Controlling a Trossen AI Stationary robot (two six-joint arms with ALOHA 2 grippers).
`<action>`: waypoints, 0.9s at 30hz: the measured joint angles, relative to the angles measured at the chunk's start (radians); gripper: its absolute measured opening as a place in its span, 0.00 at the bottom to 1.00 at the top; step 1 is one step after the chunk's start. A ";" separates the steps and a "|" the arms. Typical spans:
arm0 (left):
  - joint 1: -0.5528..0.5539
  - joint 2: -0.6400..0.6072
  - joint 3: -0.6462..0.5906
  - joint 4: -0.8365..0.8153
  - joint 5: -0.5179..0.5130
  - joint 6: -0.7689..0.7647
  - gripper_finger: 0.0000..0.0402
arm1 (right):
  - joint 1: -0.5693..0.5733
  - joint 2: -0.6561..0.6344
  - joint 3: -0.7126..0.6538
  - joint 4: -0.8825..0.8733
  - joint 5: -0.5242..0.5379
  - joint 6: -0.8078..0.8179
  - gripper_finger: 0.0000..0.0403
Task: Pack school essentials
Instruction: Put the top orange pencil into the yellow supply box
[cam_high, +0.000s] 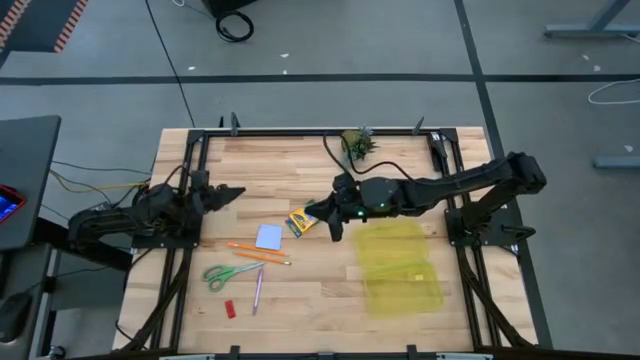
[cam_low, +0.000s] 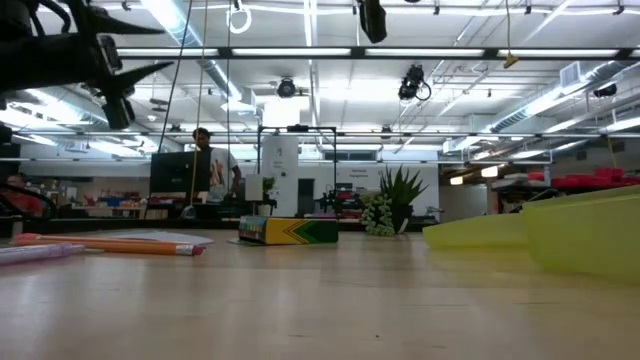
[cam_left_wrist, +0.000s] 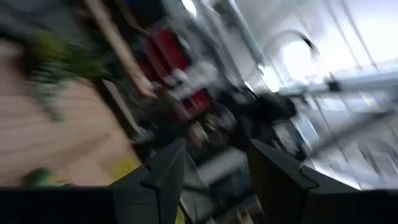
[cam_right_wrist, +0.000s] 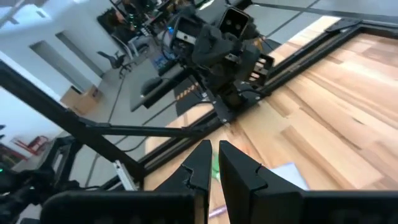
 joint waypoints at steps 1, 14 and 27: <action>-0.001 0.000 0.005 -0.018 0.033 0.001 0.44 | 0.004 -0.002 -0.001 -0.009 0.000 0.001 0.09; 0.000 0.192 0.366 -0.665 0.196 0.294 0.40 | 0.018 0.004 -0.001 -0.033 0.002 0.002 0.09; 0.000 0.520 0.534 -0.928 0.336 0.436 0.43 | -0.034 0.004 -0.002 -0.060 -0.056 0.004 0.09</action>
